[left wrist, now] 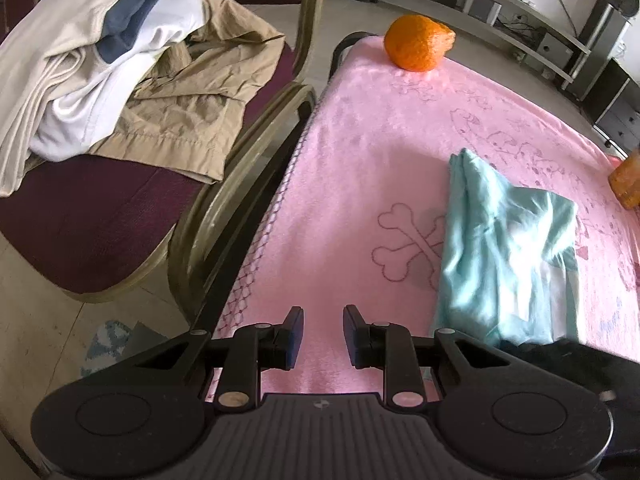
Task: Fold clothes
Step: 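Fold the lifted shirt half over onto itself with the right tool and release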
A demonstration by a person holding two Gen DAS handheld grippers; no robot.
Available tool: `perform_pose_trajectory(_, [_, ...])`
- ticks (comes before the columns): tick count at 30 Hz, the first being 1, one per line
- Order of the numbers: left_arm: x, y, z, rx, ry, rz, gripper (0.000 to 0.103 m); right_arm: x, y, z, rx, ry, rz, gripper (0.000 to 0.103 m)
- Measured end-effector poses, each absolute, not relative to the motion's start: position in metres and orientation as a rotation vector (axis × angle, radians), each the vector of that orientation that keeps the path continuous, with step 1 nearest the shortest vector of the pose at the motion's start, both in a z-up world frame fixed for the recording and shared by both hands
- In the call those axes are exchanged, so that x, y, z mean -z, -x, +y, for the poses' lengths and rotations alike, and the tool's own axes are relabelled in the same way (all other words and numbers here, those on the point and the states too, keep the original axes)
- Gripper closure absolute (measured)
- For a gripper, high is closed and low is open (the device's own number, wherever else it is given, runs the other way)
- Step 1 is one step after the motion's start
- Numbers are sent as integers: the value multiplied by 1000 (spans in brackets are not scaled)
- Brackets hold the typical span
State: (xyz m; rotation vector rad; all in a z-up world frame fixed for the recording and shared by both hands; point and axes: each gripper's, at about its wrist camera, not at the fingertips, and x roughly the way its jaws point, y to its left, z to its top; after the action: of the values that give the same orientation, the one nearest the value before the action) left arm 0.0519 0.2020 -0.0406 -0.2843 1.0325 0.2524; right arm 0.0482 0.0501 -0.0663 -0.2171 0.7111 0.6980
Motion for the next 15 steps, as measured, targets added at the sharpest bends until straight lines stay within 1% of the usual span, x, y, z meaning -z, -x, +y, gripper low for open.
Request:
perform_pose_trajectory(1, [41, -52, 201, -246, 279, 1029, 78, 71, -49, 53, -710, 254, 739, 95])
perform_pose_trajectory(2, [40, -52, 199, -242, 273, 1022, 78, 74, -48, 54, -716, 283, 753, 91])
perform_pose_trajectory(3, [40, -52, 197, -234, 266, 1016, 78, 74, -45, 53, -727, 298, 754, 80])
perform_pose_trajectory(5, [40, -54, 190, -196, 255, 1010, 78, 66, -38, 44, -777, 266, 774, 67])
perform_pose_trajectory(7, [40, -55, 182, -158, 245, 1005, 78, 52, -36, 27, -803, 194, 824, 66])
perform_pose_trajectory(10, [40, -56, 170, -101, 228, 996, 82, 30, -35, -10, -761, 79, 869, 63])
perform_pose_trajectory(13, [40, -58, 158, -44, 212, 986, 84, 16, -38, -52, -650, -2, 873, 62])
perform_pose_trajectory(14, [41, -59, 153, -20, 207, 986, 88, 15, -40, -64, -610, -26, 870, 63])
perform_pose_trajectory(15, [43, -61, 145, 21, 203, 998, 90, 18, -43, -75, -572, -48, 872, 77])
